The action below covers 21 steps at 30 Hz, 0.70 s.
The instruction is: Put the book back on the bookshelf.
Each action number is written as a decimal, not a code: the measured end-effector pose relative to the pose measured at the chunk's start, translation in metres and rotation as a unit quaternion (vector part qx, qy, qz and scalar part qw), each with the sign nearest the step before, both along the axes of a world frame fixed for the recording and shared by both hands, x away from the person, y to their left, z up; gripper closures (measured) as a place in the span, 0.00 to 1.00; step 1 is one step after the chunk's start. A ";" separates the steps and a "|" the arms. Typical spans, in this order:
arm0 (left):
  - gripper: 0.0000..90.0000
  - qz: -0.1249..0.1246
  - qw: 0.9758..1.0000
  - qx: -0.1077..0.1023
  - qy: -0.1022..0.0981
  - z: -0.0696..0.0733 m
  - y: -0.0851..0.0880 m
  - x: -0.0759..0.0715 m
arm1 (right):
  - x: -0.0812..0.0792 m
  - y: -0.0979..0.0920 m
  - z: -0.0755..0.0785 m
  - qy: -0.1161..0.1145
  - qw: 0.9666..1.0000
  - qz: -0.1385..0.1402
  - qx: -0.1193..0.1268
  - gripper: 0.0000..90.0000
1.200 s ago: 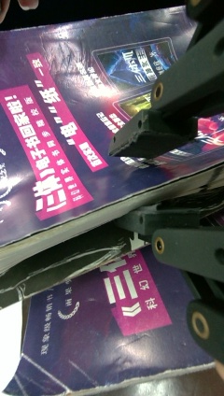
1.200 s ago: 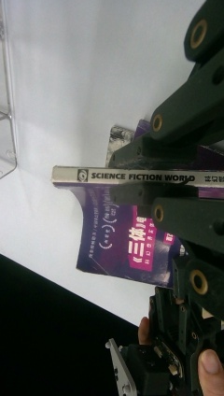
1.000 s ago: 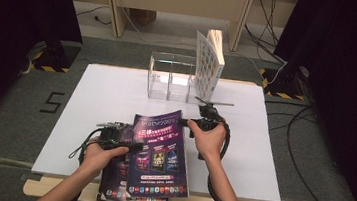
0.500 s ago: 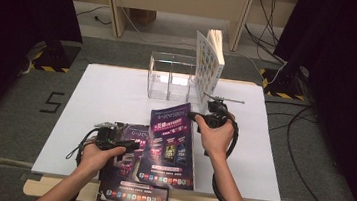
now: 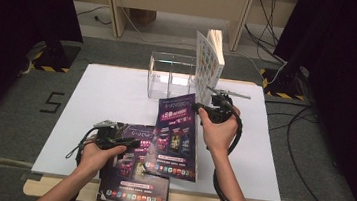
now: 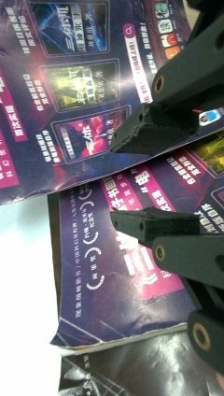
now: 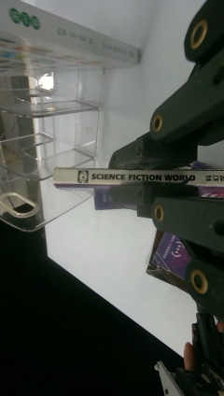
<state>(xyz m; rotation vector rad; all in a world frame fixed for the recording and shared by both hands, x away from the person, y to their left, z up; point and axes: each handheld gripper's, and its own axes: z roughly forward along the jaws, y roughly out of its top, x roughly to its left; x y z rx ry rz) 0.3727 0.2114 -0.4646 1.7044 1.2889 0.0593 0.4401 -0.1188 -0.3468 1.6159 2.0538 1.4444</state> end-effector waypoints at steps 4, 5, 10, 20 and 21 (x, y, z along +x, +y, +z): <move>0.65 0.000 1.000 0.003 -0.007 0.002 0.000 0.000 | -0.001 0.001 0.007 -0.017 1.000 -0.011 -0.002 0.93; 0.64 0.000 1.000 0.003 -0.009 0.003 -0.001 0.000 | -0.001 0.001 0.009 -0.021 1.000 -0.012 -0.001 0.93; 0.63 -0.004 1.000 0.003 -0.012 0.004 -0.004 0.001 | 0.000 0.001 0.016 -0.035 0.999 -0.019 -0.007 0.93; 0.63 -0.005 1.000 0.006 -0.016 0.005 -0.004 0.001 | 0.001 0.001 0.029 -0.065 0.997 -0.035 -0.008 0.93; 0.63 -0.005 1.000 0.007 -0.017 0.005 -0.004 0.000 | 0.001 0.001 0.031 -0.070 0.997 -0.037 -0.009 0.93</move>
